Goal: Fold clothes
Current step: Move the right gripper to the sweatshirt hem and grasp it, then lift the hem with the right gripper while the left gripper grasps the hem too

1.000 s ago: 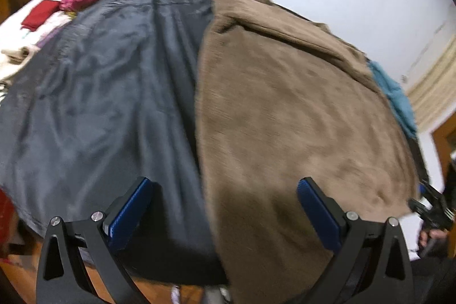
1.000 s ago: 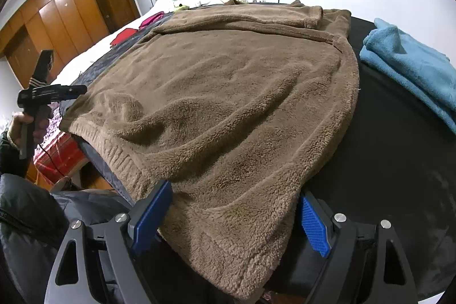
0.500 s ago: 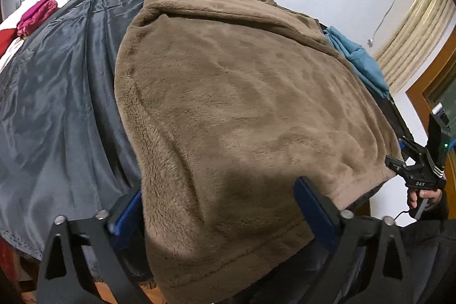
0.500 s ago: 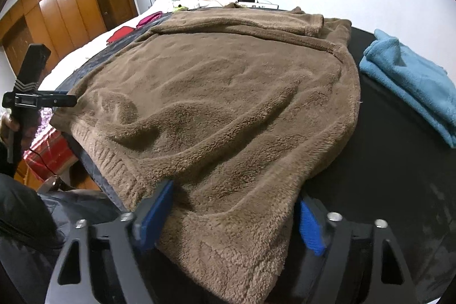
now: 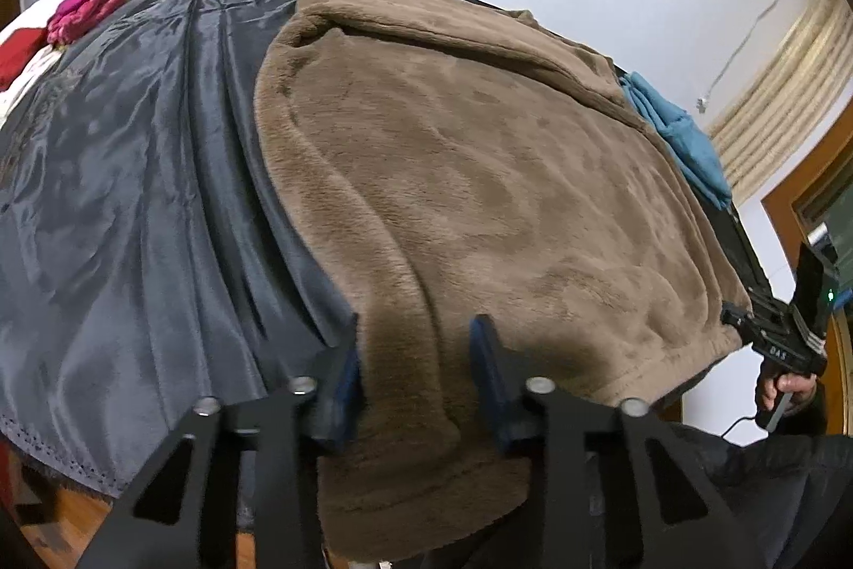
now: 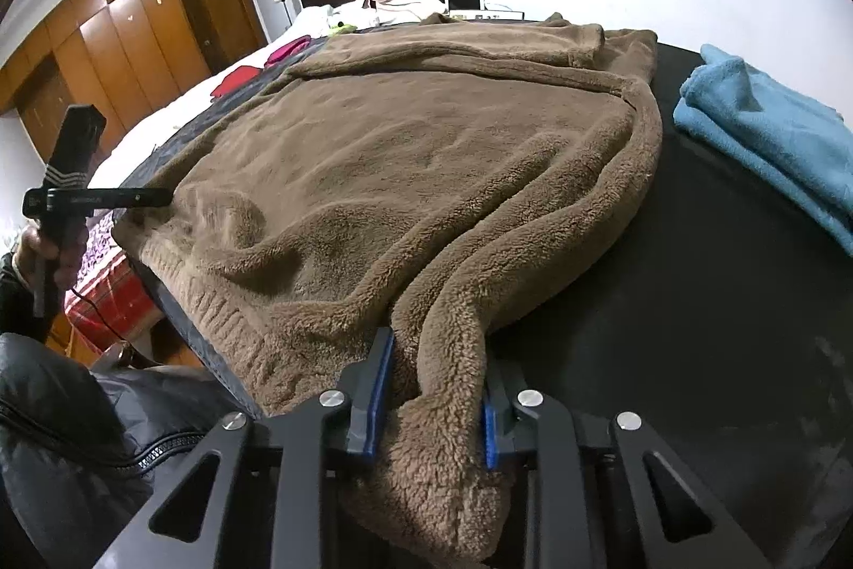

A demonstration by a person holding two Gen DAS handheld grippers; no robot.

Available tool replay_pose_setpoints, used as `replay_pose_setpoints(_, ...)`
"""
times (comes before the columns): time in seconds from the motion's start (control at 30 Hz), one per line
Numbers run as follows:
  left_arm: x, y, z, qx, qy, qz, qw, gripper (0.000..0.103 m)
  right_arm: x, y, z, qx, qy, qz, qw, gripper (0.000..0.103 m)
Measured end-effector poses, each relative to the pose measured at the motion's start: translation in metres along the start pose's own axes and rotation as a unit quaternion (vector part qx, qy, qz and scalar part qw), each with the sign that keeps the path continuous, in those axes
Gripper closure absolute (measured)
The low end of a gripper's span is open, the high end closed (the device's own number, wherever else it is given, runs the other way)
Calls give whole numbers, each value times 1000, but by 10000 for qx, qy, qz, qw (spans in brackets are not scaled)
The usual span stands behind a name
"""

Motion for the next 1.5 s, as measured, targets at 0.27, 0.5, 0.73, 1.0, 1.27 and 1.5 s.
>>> replay_pose_setpoints(0.27, 2, 8, 3, -32, -80, 199, 9998, 87, 0, 1, 0, 1, 40, -21, 10000, 76)
replay_pose_setpoints(0.5, 3, 9, 4, -120, -123, 213, 9996, 87, 0, -1, -1, 132, 34, -176, 9998, 77)
replay_pose_setpoints(0.73, 30, 0, 27, -748, -786, 327, 9936, 88, 23, -7, 23, 818, -674, -583, 9927, 79)
replay_pose_setpoints(1.0, 67, -12, 47, -1059, -1308, 207, 9855, 88, 55, -16, 44, 931, -1373, -735, 9834, 80)
replay_pose_setpoints(1.27, 104, -8, 65, -1335, -1776, 393, 9742, 88, 88, -33, 66, 706, -1866, -918, 9756, 80)
replay_pose_setpoints(1.5, 140, -11, 79, -1419, -2044, 371, 9678, 88, 123, -51, 78, 445, -2169, -1104, 9689, 80)
Point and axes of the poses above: each gripper's, at about its wrist camera, not at the fingertips, and z roughly against the way its jaws point, y to its left, x to its top, the point moved 9 cm from there along -z, roughly the way its jaws point, and after that the axes turned 11 degrees about -x, right-handed, at the moved point
